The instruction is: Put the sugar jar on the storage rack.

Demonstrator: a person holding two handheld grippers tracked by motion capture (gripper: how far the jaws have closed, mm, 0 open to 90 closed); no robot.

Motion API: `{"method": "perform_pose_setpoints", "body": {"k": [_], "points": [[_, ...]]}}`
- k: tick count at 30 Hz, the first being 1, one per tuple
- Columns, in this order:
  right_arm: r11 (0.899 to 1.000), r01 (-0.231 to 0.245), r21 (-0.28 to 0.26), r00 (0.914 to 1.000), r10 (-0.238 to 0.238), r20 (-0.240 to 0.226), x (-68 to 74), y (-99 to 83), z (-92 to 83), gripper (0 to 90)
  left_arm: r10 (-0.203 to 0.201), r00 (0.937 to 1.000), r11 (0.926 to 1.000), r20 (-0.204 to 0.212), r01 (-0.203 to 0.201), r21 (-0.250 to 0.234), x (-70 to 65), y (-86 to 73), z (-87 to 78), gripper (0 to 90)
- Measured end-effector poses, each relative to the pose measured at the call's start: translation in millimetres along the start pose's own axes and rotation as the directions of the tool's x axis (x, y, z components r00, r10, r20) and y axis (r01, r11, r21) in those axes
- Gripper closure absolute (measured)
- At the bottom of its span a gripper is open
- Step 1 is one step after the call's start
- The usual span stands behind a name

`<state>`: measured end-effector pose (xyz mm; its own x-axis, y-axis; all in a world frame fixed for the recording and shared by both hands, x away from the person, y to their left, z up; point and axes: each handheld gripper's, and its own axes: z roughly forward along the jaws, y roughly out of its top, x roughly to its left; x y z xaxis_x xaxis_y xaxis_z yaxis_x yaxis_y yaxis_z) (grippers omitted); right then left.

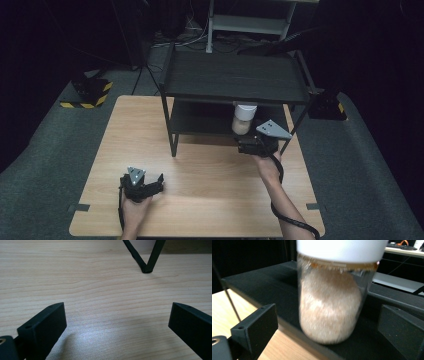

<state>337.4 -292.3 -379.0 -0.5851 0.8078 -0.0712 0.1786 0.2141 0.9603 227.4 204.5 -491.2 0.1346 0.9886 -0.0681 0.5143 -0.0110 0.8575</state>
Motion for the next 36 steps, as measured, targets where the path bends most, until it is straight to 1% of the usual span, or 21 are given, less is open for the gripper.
{"method": "perform_pose_setpoints", "body": {"k": [2,3,9,14,18,24,26,27,28,29,30,33,36], "points": [[1.000,0.001,-0.002,1.0000,-0.001,-0.003,-0.4,-1.4,-2.1,2.7,0.001,1.0000,1.0000,-0.001,-0.001,0.000,-0.2,0.0,0.1,1.8],[1.000,0.000,-0.008,1.0000,0.000,-0.008,-1.5,-4.9,-8.4,2.9,0.003,1.0000,1.0000,-0.001,-0.003,0.001,-0.4,0.2,0.1,1.8],[1.000,0.009,-0.023,0.9998,-0.009,-0.017,-2.5,-14.8,-24.0,3.1,0.006,1.0000,1.0000,-0.002,-0.006,0.005,-0.8,0.6,0.2,1.8],[1.000,0.013,-0.018,0.9994,-0.014,-0.031,-0.2,-30.8,-39.3,3.2,0.009,1.0000,0.9999,-0.003,-0.009,0.006,-1.4,0.7,0.5,1.8],[1.000,0.003,-0.008,0.9994,-0.003,-0.036,0.8,-43.5,-48.9,3.2,0.010,0.9999,0.9999,-0.003,-0.010,0.005,-1.5,0.6,0.6,1.8],[1.000,-0.001,0.007,0.9996,0.001,-0.030,2.6,-57.8,-58.0,3.2,0.010,0.9999,0.9999,-0.004,-0.010,0.007,-1.8,0.8,0.7,1.8],[1.000,-0.002,0.009,0.9996,0.002,-0.028,2.7,-59.8,-58.6,3.3,0.011,0.9999,0.9999,-0.003,-0.011,0.008,-1.8,0.9,0.7,1.8],[1.000,-0.009,0.019,0.9996,0.010,-0.026,2.9,-64.7,-60.0,3.2,0.010,0.9999,0.9999,-0.003,-0.010,0.008,-1.9,0.9,0.7,1.8],[1.000,-0.009,0.019,0.9996,0.010,-0.026,2.9,-64.7,-60.0,3.2,0.010,0.9999,0.9999,-0.003,-0.010,0.008,-1.9,0.9,0.7,1.8],[0.999,-0.014,0.031,0.9997,0.015,-0.020,3.4,-71.0,-60.9,3.2,0.010,0.9999,0.9999,-0.003,-0.010,0.008,-1.8,0.9,0.7,1.8],[0.999,-0.014,0.031,0.9997,0.015,-0.020,3.4,-71.0,-60.9,3.2,0.010,0.9999,0.9999,-0.003,-0.010,0.008,-1.8,0.9,0.7,1.8],[0.998,-0.029,0.049,0.9993,0.030,-0.022,1.1,-82.6,-62.5,3.2,0.010,0.9999,0.9999,-0.003,-0.010,0.008,-1.8,0.9,0.7,1.8],[0.997,-0.028,0.067,0.9992,0.030,-0.025,-0.5,-90.0,-64.0,3.2,0.010,0.9999,0.9999,-0.002,-0.010,0.007,-1.7,0.7,0.6,1.8]]}}
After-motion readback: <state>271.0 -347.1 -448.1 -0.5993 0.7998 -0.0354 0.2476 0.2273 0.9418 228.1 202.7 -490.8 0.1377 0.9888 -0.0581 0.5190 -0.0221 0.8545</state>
